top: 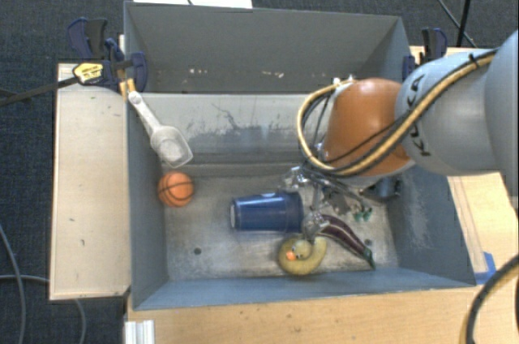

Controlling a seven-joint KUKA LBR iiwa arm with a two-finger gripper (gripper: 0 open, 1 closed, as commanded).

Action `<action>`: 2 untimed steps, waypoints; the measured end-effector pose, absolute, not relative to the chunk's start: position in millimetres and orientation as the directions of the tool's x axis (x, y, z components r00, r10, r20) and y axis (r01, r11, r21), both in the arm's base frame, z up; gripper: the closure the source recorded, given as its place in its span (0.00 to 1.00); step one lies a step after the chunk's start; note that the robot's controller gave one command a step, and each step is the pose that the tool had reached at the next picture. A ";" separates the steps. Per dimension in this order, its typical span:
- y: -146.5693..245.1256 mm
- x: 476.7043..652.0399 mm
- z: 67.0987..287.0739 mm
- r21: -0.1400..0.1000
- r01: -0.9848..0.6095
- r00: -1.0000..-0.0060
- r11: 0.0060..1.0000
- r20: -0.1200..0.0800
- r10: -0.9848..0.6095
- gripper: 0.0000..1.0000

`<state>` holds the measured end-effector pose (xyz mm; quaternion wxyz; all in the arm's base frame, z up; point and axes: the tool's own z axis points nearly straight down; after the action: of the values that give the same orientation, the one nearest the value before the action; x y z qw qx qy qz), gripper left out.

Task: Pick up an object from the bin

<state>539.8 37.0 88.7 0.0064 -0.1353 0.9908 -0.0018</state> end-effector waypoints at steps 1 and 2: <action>37.0 539.8 88.7 -0.005 -0.268 -0.963 0.963 -0.012 -0.268 1.00; 37.0 539.8 88.7 -0.005 -0.268 -0.963 0.964 -0.012 -0.268 1.00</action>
Offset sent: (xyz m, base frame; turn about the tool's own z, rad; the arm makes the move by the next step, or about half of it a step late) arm 0.0000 0.0000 0.0000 0.0000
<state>539.8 37.0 88.7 0.0064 -0.1351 0.9908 -0.0018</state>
